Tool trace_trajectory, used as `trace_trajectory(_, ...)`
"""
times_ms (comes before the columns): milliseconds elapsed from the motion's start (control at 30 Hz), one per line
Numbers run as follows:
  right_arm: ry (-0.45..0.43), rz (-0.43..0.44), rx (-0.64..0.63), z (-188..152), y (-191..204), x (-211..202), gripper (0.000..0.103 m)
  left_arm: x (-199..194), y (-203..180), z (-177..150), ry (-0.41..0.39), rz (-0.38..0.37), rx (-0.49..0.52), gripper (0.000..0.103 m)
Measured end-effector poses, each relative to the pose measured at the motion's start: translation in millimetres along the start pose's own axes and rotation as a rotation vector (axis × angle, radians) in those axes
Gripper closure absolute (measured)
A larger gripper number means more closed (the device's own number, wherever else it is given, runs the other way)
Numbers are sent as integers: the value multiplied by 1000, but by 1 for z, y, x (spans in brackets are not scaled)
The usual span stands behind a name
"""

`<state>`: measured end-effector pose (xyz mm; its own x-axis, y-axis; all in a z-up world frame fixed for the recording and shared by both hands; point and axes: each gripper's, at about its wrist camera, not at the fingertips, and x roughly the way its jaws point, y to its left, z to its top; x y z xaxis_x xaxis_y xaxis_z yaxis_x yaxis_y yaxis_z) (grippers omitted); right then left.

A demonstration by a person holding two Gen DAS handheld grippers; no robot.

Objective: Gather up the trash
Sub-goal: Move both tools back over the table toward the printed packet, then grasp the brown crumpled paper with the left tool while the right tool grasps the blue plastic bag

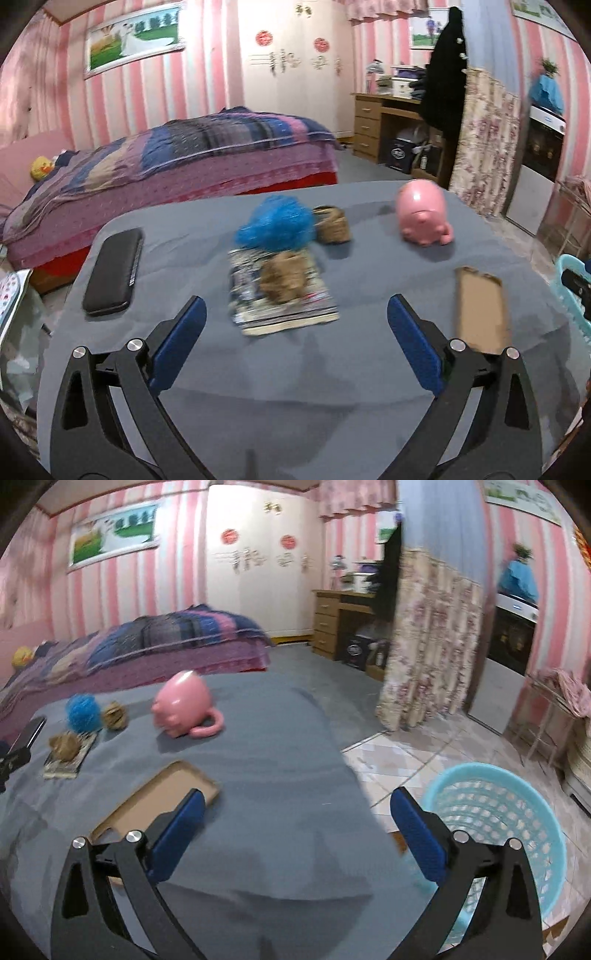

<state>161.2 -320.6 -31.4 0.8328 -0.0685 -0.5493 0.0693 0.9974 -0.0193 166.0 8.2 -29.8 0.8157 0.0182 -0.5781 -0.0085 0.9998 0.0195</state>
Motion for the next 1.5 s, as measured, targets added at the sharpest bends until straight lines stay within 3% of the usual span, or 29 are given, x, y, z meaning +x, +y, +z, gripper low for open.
trace_trajectory(267, 67, 104, -41, -4, 49, 10, 5, 13, 40, -13, 48, 34, -33, 6)
trace_trajectory(367, 76, 76, -57, 1, 64, 11, 5, 19, 51, -13, 62, 42, -41, 6)
trace_trajectory(433, 71, 104, -67, 4, 71, 13, 5, 23, 59, -11, 71, 42, -43, 6)
trace_trajectory(567, 72, 153, 2, 16, 73, 23, 5, 34, 67, 2, 74, 58, -15, 6)
trace_trajectory(700, 60, 91, -13, 28, 85, 38, 4, 46, 65, 23, 73, -1, -43, 6)
trace_trajectory(800, 158, 73, -30, 37, 90, 59, 4, 60, 50, 32, 89, -31, -32, 7)
trace_trajectory(867, 123, 76, -18, 39, 88, 59, 4, 73, 38, 35, 105, -69, -25, 6)
trace_trajectory(967, 112, 49, -19, 41, 89, 61, 4, 93, 23, 31, 162, -85, -11, 20)
trace_trajectory(1033, 117, 70, -16, 42, 89, 64, 4, 103, 16, 27, 200, -115, 7, 49)
trace_trajectory(1100, 118, 68, -25, 42, 93, 64, 4, 107, 12, 25, 211, -128, 20, 64)
trace_trajectory(1300, 126, 118, -69, 46, 123, 69, 5, 73, 36, 35, 105, -152, -20, 67)
trace_trajectory(1400, 114, 185, -138, 52, 157, 70, 5, 64, 65, 35, 69, -58, -16, 67)
trace_trajectory(1500, 100, 238, -184, 58, 185, 73, 6, 73, 104, 32, 86, 59, -44, 67)
